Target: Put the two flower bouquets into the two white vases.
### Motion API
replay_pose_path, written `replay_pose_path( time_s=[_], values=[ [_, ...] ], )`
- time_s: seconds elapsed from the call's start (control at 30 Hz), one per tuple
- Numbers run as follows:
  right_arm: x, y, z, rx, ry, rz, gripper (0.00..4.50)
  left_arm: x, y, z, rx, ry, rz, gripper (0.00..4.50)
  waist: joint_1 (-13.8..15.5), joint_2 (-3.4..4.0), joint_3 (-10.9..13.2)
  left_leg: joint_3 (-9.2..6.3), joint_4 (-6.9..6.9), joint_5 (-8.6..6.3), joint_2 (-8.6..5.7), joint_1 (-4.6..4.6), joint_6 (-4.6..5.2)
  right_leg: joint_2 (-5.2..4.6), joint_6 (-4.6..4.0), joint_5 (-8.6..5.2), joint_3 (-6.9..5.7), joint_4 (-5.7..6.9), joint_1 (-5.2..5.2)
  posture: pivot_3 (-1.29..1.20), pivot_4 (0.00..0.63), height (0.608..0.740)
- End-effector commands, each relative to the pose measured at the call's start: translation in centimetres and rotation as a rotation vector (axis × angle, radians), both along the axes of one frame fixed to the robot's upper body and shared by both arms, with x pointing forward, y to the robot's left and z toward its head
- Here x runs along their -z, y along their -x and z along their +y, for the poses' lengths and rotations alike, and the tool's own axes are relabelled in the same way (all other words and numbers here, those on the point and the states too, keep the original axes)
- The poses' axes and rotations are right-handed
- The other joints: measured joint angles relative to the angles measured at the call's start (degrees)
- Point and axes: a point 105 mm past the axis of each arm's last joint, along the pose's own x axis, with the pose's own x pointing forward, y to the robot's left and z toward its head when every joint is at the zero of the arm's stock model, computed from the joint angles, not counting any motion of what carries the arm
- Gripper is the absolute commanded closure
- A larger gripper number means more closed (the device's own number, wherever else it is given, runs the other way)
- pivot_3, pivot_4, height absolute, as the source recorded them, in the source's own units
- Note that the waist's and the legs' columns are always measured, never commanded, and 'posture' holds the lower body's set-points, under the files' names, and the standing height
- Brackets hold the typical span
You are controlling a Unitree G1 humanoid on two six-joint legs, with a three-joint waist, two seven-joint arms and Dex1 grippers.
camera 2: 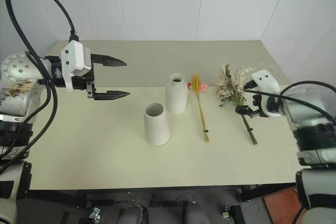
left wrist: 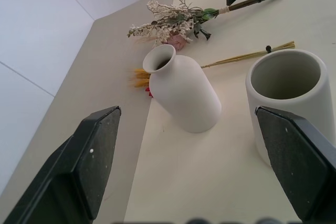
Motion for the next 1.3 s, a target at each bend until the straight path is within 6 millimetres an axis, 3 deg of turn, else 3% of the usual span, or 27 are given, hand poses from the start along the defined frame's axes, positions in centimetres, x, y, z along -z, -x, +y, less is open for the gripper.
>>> replay_pose_path(
  time_s=[0.03,0.1,0.2,0.37,0.53,0.73,0.83,0.87,0.93,1.03,1.2,1.3],
  values=[
    [-0.3,-1.6,-0.2,0.006,0.031,-0.002,0.00,-1.2,0.4,0.3,-0.017,-0.002,-0.045,0.05,0.0,0.01,0.0,0.00,0.00,0.00,-0.01,-0.04,0.00,-0.01,0.00,0.00,0.00,0.00,-0.03,0.00,0.150,0.740],
    [0.1,-2.2,-0.2,0.010,0.032,0.015,0.00,-1.1,0.4,0.6,-0.035,-0.005,-0.043,0.05,0.0,0.02,0.0,0.00,0.00,0.00,-0.01,-0.04,0.00,-0.01,0.00,0.00,0.00,0.00,-0.03,0.00,0.150,0.740],
    [1.0,-2.9,-0.6,0.044,0.078,0.051,0.61,-0.7,0.4,1.3,-0.065,-0.024,-0.039,0.00,0.1,0.06,0.0,-0.01,-0.01,0.00,-0.01,-0.05,0.00,-0.02,-0.01,0.01,-0.01,0.01,-0.05,0.00,0.150,0.740],
    [2.0,-3.3,-1.8,0.092,0.137,0.089,2.34,-0.4,0.8,1.5,-0.083,-0.024,-0.034,0.00,0.1,0.07,0.0,-0.03,-0.02,0.00,-0.02,-0.04,0.00,-0.03,-0.01,0.01,-0.04,0.01,-0.04,0.00,0.150,0.740],
    [1.9,-3.5,-1.5,0.078,0.130,0.094,4.18,0.0,1.0,1.8,-0.111,-0.019,-0.028,0.00,-0.1,0.11,0.1,-0.03,-0.02,0.00,-0.03,-0.04,0.00,-0.04,-0.01,0.01,-0.03,0.03,-0.06,0.00,0.150,0.740],
    [0.2,-4.2,-1.3,0.086,0.144,0.025,4.30,-0.3,0.9,1.9,-0.117,-0.017,-0.040,0.00,-0.7,0.12,0.1,-0.04,-0.03,0.00,-0.02,-0.02,0.00,-0.03,-0.02,0.02,-0.03,0.05,-0.05,0.00,0.150,0.740],
    [-4.7,-6.3,0.1,0.062,0.121,-0.269,4.30,-0.6,0.8,2.2,-0.125,-0.013,-0.047,0.00,-1.0,0.16,0.1,-0.04,-0.03,0.00,-0.03,-0.04,0.00,-0.05,-0.02,0.02,-0.03,0.05,-0.06,0.00,0.150,0.740],
    [-7.3,-7.0,1.3,0.046,0.048,-0.432,4.30,-0.7,0.7,2.3,-0.129,-0.011,-0.048,0.00,-1.1,0.20,0.1,-0.05,-0.04,0.00,-0.04,-0.05,0.00,-0.05,-0.01,0.02,-0.03,0.05,-0.07,0.00,0.150,0.740],
    [-11.7,-7.4,3.1,0.031,-0.072,-0.706,4.30,-0.7,0.5,2.7,-0.141,-0.013,-0.049,0.00,-1.7,0.22,0.1,-0.03,-0.07,0.00,-0.02,-0.04,0.00,-0.04,-0.01,0.03,-0.01,0.06,-0.09,0.00,0.150,0.740],
    [-16.0,-7.2,5.0,0.072,-0.167,-0.992,4.30,-0.7,0.2,3.2,-0.161,-0.021,-0.050,0.00,-2.3,0.24,0.2,-0.07,-0.16,0.00,0.02,0.03,0.00,0.00,-0.01,0.04,-0.01,0.12,-0.10,0.00,0.150,0.740],
    [-19.3,-6.4,8.3,0.128,-0.526,-1.166,4.30,-0.9,0.1,3.4,-0.159,-0.004,-0.050,0.00,-2.3,0.24,0.2,-0.12,-0.15,0.00,-0.02,-0.01,0.00,-0.04,-0.03,0.05,-0.05,0.13,-0.09,0.00,0.150,0.740],
    [-20.0,-5.0,11.0,-0.020,-0.772,-1.178,4.30,-0.5,0.0,3.9,-0.181,-0.013,-0.036,0.00,-2.0,0.28,0.2,-0.16,-0.15,0.00,-0.02,-0.04,0.00,-0.04,-0.03,0.05,-0.08,0.15,-0.10,0.00,0.150,0.740]
  ],
)
